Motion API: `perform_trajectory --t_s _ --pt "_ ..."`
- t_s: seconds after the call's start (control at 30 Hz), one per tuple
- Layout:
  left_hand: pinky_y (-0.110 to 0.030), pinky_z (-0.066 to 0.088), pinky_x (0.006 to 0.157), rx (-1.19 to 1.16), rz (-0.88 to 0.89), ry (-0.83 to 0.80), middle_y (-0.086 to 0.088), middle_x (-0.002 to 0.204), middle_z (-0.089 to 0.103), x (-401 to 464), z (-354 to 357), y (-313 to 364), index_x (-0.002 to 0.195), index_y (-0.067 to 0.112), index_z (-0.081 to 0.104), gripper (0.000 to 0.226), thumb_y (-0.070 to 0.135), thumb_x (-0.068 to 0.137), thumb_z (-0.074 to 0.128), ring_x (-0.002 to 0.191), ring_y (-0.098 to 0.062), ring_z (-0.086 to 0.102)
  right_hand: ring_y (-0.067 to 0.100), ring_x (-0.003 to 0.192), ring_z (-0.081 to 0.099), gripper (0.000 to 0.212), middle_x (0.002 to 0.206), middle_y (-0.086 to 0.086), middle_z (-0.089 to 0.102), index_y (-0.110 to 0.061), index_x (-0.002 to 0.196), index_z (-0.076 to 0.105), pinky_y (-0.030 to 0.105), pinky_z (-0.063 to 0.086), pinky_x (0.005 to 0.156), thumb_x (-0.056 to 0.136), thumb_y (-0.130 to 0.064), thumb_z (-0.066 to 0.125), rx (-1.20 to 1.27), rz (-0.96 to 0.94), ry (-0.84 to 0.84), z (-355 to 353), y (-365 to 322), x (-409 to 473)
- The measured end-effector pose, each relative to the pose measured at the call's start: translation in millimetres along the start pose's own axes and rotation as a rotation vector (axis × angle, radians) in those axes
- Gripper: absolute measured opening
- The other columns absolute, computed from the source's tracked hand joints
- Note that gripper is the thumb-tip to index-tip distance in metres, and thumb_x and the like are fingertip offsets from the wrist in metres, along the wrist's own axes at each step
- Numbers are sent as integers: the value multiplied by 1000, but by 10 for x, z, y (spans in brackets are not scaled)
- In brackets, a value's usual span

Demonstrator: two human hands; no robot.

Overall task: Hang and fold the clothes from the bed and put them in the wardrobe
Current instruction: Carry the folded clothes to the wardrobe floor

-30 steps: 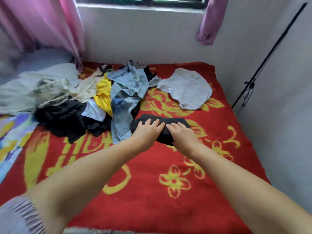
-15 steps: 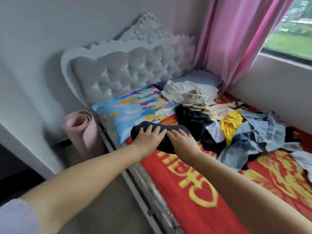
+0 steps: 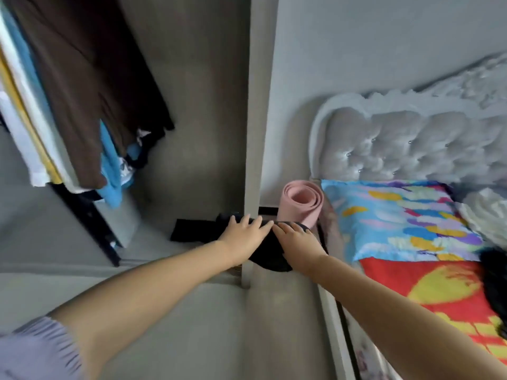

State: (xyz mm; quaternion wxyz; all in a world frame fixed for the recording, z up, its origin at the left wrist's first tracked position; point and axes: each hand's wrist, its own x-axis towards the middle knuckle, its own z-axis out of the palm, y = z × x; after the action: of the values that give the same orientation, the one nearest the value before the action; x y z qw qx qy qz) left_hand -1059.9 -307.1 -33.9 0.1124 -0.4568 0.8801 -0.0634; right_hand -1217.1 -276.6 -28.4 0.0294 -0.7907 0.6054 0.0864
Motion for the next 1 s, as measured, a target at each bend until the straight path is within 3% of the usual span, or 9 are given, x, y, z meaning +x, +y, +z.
perform_trajectory --t_s 0.27,0.63,0.8,1.0 --pt "-57 31 106 -13 -222 -139 -13 154 17 -204 528 -1089 153 17 1 80 5 92 52 141 -40 20 28 145 20 70 157 2 20 -16 152 12 46 28 113 94 -12 52 -1 -252 -49 114 -820 1166" --pt "-58 33 104 -89 -334 -254 -15 152 23 559 1111 -2231 153 18 6 78 5 91 52 138 -40 26 29 147 11 73 160 2 12 -18 154 5 49 21 117 97 -11 49 22 -334 -160 347 -1086 2848" --pt "-54 38 100 -154 -338 -316 -13 151 26 865 1450 -2592 153 21 5 78 7 91 51 135 -40 31 30 147 12 73 160 1 11 -17 154 5 51 23 115 96 -10 48 -5 -330 -248 471 -1194 3383" --pt "-54 39 98 -178 -206 -342 -15 149 28 1264 1930 -3139 153 18 6 70 6 93 40 132 -40 33 29 147 10 74 161 1 10 -19 154 5 51 23 114 95 -8 47 33 -222 -337 768 -1399 3998"
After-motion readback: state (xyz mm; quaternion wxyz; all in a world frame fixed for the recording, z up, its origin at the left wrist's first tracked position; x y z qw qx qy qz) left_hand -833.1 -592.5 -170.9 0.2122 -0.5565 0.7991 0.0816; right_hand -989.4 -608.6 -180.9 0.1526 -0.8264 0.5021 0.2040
